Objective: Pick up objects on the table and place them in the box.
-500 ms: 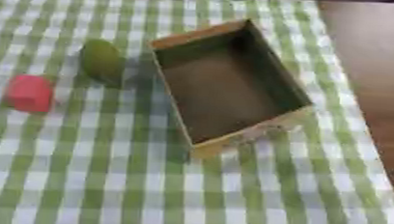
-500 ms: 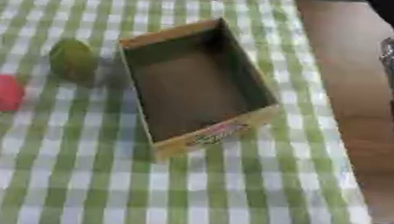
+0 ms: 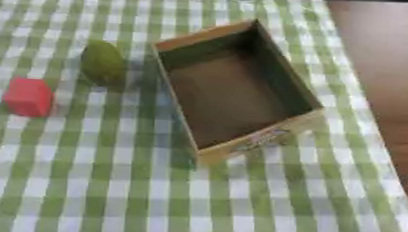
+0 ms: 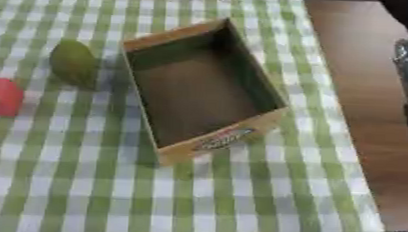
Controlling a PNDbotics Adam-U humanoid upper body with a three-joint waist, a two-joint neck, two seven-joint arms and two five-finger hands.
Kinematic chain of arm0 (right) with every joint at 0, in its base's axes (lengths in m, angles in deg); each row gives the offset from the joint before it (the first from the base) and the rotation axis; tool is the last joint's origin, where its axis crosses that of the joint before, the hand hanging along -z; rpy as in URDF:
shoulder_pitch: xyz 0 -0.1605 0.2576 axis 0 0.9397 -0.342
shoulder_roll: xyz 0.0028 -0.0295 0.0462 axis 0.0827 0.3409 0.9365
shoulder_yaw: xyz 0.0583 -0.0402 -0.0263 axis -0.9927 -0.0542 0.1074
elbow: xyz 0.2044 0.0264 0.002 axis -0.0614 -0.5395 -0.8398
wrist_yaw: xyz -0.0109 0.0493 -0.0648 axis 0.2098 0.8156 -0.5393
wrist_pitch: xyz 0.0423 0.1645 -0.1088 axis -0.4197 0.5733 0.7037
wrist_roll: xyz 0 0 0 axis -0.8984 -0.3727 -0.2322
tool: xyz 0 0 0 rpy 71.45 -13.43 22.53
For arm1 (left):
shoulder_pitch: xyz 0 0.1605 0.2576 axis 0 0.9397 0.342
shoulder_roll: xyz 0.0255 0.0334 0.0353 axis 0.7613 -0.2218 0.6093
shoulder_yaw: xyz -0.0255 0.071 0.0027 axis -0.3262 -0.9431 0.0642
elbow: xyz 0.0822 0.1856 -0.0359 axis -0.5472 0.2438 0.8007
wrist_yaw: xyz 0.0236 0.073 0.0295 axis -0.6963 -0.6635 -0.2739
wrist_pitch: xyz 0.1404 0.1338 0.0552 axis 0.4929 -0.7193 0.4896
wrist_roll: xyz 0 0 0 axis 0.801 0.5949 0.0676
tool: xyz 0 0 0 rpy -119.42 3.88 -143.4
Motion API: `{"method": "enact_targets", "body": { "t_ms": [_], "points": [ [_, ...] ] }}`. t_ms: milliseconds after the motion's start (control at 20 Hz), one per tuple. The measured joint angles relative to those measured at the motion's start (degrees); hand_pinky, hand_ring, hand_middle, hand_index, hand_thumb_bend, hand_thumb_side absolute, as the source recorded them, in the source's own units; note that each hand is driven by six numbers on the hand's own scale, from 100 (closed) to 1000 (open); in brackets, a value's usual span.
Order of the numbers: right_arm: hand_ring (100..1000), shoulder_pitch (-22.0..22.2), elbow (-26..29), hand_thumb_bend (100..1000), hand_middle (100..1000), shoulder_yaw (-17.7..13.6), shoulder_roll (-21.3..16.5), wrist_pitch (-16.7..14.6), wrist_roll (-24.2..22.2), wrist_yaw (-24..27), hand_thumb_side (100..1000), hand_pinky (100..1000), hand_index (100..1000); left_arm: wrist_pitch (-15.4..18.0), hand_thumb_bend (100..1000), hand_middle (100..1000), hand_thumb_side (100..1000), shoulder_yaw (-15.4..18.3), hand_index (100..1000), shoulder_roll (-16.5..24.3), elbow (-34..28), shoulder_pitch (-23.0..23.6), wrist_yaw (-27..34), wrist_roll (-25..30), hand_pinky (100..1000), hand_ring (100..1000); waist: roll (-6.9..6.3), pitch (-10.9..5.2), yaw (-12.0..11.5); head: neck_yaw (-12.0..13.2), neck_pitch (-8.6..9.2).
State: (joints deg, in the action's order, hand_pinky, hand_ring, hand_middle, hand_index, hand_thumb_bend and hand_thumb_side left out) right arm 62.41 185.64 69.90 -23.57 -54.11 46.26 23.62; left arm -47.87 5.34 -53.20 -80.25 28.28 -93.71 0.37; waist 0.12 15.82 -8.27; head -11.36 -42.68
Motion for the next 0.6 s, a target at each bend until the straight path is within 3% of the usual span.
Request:
{"method": "enact_targets", "body": {
  "t_ms": [200, 450, 500, 600],
  "points": [
    [575, -0.08, 0.00, 100, 522, 0.02, 0.00, 0.05, -0.04, 0.00, 239, 857, 793, -1.01, 100, 738, 502, -0.04, 861, 2.01, 0.00, 0.61, -0.44, 0.68, 677, 693, -0.16, 0.01, 0.07, -0.25, 0.00],
    [576, -0.22, 0.00, 100, 522, 0.18, 0.00, 0.14, -0.14, -0.01, 244, 858, 794, -4.64, 100, 738, 526, -0.45, 864, 7.65, -0.01, 3.74, -1.97, 2.71, 680, 692, -0.96, 0.07, 0.16, -0.34, 0.00],
    [576, -0.27, 0.00, 100, 521, 0.23, -0.01, 0.14, -0.15, -0.02, 246, 858, 794, -5.70, 100, 740, 538, -0.58, 864, 8.99, 0.15, 4.40, -2.34, 3.48, 681, 691, -1.05, 0.07, 0.19, -0.34, 0.00],
    [576, -0.27, 0.00, 100, 521, 0.33, -0.03, 0.14, -0.18, -0.02, 251, 858, 794, -11.70, 100, 756, 553, -0.89, 874, 12.61, 0.19, 4.33, -2.47, 6.16, 698, 704, -1.13, 0.07, 0.31, -0.33, 0.00]
  ]
}}
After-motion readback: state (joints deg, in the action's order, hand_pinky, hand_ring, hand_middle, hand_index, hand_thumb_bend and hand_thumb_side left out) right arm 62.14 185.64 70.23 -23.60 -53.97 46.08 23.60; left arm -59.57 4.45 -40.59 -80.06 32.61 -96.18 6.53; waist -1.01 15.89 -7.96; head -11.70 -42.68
